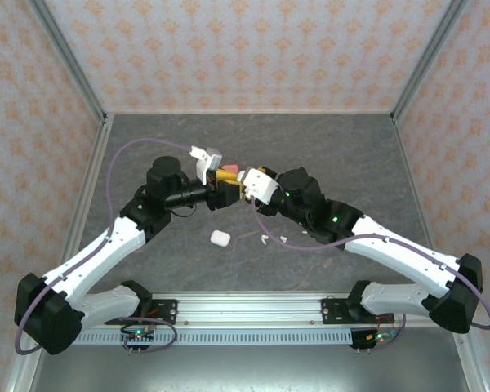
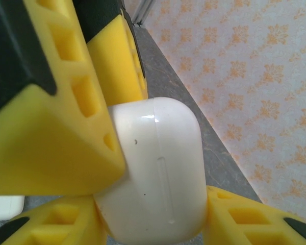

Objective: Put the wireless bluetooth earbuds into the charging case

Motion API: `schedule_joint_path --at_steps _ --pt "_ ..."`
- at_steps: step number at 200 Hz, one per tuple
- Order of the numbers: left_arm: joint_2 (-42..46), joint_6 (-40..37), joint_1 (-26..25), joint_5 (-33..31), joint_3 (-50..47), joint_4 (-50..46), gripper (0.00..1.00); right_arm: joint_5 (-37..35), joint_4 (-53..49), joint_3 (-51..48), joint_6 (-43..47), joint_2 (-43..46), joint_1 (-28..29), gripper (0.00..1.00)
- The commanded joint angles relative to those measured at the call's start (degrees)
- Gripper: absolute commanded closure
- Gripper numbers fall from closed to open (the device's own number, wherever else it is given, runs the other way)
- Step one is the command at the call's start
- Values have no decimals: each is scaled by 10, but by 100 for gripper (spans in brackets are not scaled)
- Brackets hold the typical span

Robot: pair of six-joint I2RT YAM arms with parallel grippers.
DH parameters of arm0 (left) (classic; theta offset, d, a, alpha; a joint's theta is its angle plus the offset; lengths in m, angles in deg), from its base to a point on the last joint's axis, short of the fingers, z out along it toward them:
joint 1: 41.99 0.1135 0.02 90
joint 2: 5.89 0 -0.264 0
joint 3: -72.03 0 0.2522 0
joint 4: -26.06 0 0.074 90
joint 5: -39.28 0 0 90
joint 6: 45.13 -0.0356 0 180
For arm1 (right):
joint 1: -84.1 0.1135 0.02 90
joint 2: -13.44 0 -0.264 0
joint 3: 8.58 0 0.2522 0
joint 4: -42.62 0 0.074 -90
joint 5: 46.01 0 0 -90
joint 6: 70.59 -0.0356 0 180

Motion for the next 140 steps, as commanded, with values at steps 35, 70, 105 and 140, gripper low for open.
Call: schedule_joint_path --at_steps 35,70,105,140 --pt "-6 -4 -10 12 20 34 58 10 3 26 -1 4 0 55" --pt "-12 -5 -13 13 22 35 62 14 12 26 -10 5 0 55" --pt "-13 -6 -14 13 24 36 68 13 11 26 -15 4 -1 53" --pt "-7 -7 -15 5 22 38 77 -1 6 24 -21 14 -1 45"
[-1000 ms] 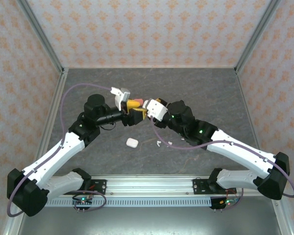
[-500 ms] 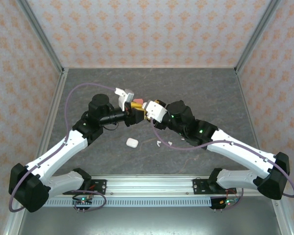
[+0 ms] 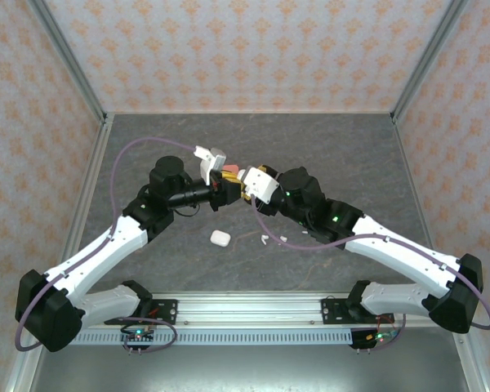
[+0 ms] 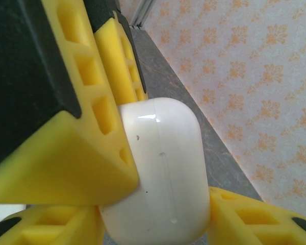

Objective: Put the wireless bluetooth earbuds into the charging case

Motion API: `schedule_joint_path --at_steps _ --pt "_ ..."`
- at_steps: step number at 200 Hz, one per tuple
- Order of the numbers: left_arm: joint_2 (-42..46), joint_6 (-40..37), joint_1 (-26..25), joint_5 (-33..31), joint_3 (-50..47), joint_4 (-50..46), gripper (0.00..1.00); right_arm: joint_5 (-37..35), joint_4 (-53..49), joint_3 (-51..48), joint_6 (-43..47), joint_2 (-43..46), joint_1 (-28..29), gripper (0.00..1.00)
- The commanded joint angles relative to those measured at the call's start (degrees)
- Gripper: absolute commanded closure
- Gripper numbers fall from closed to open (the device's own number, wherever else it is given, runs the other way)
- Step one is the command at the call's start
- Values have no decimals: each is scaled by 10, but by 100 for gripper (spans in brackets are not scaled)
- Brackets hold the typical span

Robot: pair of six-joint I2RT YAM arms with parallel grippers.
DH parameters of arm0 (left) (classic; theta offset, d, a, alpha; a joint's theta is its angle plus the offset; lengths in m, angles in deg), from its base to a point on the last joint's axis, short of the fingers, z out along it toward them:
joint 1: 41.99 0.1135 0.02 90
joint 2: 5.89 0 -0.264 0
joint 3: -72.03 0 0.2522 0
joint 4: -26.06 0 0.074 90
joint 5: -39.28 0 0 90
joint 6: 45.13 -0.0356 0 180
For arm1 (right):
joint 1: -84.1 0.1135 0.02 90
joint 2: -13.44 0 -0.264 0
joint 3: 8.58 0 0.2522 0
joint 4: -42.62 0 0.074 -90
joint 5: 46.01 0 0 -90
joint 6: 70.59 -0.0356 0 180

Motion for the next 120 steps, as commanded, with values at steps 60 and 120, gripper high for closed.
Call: schedule_joint_path --at_steps 60,120 --pt "16 -8 -3 -38 3 51 86 41 -19 4 -62 60 -29 14" --pt "50 -11 -4 -96 -51 163 98 352 30 -47 -258 109 -192 1"
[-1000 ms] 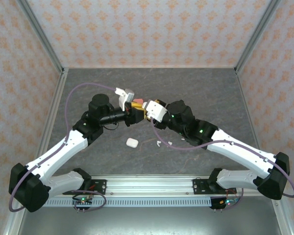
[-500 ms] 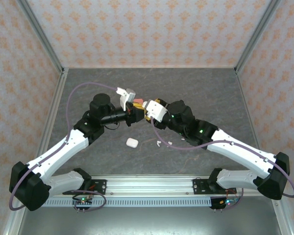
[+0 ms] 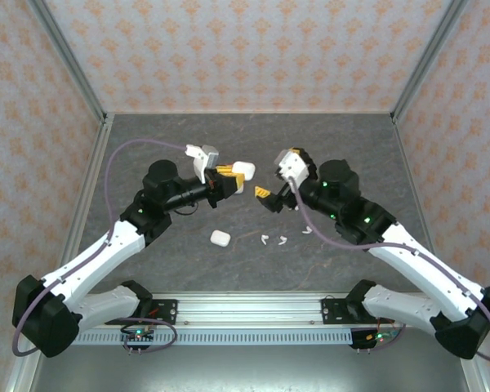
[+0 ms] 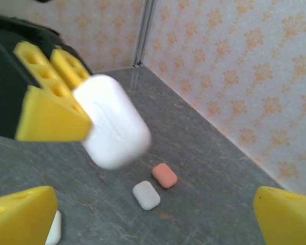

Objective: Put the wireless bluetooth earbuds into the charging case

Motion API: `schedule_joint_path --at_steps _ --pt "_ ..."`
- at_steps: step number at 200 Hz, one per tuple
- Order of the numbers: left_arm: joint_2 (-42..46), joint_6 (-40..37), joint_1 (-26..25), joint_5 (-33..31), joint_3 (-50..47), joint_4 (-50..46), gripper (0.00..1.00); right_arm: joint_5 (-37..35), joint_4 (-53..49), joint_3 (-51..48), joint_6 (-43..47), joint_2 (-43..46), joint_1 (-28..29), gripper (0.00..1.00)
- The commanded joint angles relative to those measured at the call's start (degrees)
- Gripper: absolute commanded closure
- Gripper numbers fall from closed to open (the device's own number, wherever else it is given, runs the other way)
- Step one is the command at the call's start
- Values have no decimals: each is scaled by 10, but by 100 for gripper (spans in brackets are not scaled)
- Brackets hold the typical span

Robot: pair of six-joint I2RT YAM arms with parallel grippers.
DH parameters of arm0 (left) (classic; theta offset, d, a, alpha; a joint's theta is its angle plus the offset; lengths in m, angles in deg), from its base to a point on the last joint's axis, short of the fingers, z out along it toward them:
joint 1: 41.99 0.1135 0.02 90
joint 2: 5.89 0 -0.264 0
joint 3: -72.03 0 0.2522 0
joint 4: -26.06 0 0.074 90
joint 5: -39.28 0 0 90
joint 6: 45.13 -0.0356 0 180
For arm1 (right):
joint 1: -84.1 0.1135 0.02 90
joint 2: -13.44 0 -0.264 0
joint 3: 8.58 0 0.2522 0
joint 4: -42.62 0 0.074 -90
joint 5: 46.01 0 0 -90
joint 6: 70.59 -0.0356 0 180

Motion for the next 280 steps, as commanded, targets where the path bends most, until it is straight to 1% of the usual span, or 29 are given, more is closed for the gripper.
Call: schedule_joint_path --at_steps 1,17,28,44,64,86,129,197,234,280 --pt "22 -10 -4 -33 -20 90 98 178 45 -31 -129 11 -64 1" --pt "28 -10 -5 -40 -27 113 99 242 112 -53 -215 11 -108 1" --pt "27 -11 -6 -40 -27 124 100 274 171 -64 -274 8 -126 1" --pt "24 -18 -11 -40 -22 132 100 282 229 -67 -340 -3 -140 1" --pt "21 -20 -14 -38 -17 146 100 294 260 -52 -374 -20 -141 1" --pt "13 -22 -16 -27 -7 152 100 286 310 -49 -413 -37 -140 1" --pt "-4 -27 -24 -19 8 154 100 273 321 -37 -420 -61 -129 0" --pt "-10 -31 -30 -16 19 143 100 253 276 -12 -398 -85 -112 1" --pt "-11 -33 -32 -14 23 140 100 245 264 0 -401 -98 -109 1" --pt "-12 -39 -35 -7 30 132 100 230 220 29 -397 -111 -109 6"
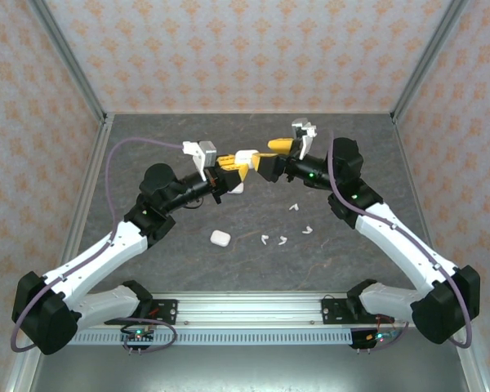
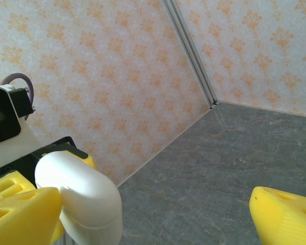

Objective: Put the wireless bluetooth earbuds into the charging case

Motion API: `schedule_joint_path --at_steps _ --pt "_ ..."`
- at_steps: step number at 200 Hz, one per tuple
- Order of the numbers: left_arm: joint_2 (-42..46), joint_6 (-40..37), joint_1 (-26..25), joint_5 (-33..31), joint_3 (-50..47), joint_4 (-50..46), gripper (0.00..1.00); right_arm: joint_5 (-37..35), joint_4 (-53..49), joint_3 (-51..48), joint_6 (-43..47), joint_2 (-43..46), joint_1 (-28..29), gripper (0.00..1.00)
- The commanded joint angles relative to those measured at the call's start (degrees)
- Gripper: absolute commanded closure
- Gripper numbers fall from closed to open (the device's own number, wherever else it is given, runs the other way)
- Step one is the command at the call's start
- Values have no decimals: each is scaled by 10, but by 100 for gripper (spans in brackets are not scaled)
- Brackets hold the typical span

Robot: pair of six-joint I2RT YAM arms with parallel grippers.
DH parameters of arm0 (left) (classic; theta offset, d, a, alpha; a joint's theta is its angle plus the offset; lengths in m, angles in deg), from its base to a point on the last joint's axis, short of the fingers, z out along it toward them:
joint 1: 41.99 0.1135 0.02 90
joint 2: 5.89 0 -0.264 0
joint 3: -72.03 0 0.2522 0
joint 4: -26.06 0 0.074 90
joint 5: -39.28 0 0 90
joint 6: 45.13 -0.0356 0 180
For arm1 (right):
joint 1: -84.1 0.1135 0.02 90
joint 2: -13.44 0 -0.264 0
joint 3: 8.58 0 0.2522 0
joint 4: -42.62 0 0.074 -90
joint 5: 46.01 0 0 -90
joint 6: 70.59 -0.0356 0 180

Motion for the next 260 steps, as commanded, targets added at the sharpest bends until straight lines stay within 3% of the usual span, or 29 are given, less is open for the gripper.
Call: schedule_joint_path --at_steps 1,178,216,260 --pt "-1 -19 -6 21 27 9 100 -19 -13 28 9 -5 3 6" --pt "6 -43 -8 4 29 -34 100 -36 -110 113 20 -16 -11 7" --pt "6 -44 -8 1 25 -35 100 -99 -231 132 81 26 -14 7" --pt "8 -42 -8 -1 24 -41 100 -155 -297 114 94 53 -22 7"
